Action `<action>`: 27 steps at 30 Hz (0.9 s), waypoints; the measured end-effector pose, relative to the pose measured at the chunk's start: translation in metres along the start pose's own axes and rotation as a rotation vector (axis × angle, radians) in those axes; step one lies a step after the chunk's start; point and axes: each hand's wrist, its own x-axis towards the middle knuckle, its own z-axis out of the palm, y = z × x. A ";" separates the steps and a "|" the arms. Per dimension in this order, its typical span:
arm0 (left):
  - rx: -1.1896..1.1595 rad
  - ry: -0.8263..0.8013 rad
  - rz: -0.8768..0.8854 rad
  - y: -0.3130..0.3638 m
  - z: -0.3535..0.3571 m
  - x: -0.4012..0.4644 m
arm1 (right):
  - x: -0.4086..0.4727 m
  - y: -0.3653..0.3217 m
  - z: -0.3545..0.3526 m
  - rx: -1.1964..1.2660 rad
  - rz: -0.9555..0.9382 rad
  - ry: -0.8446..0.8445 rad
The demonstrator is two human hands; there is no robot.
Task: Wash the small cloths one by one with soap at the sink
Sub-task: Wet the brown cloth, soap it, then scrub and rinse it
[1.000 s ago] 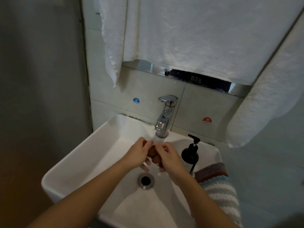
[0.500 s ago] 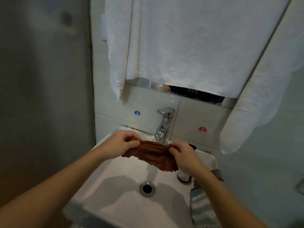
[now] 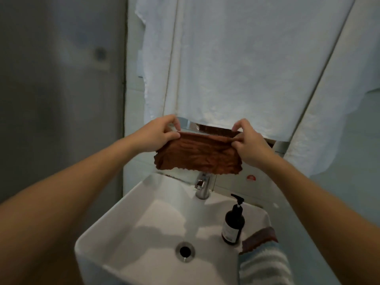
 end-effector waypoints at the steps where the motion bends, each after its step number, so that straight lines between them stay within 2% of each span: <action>1: -0.020 0.019 0.009 0.003 -0.006 0.004 | 0.003 -0.003 -0.006 -0.002 -0.026 0.032; 7: -0.149 -0.017 0.026 0.020 -0.026 0.017 | 0.013 -0.014 -0.023 0.023 -0.054 0.141; 15: -0.182 -0.133 -0.024 0.032 -0.025 0.021 | 0.012 -0.005 -0.018 0.400 -0.029 0.255; 22: -0.130 -0.152 -0.041 0.032 -0.025 0.024 | 0.018 0.007 -0.020 0.088 -0.076 0.198; 27: -0.129 -0.169 -0.035 0.035 -0.025 0.029 | 0.023 0.008 -0.027 0.011 -0.053 0.169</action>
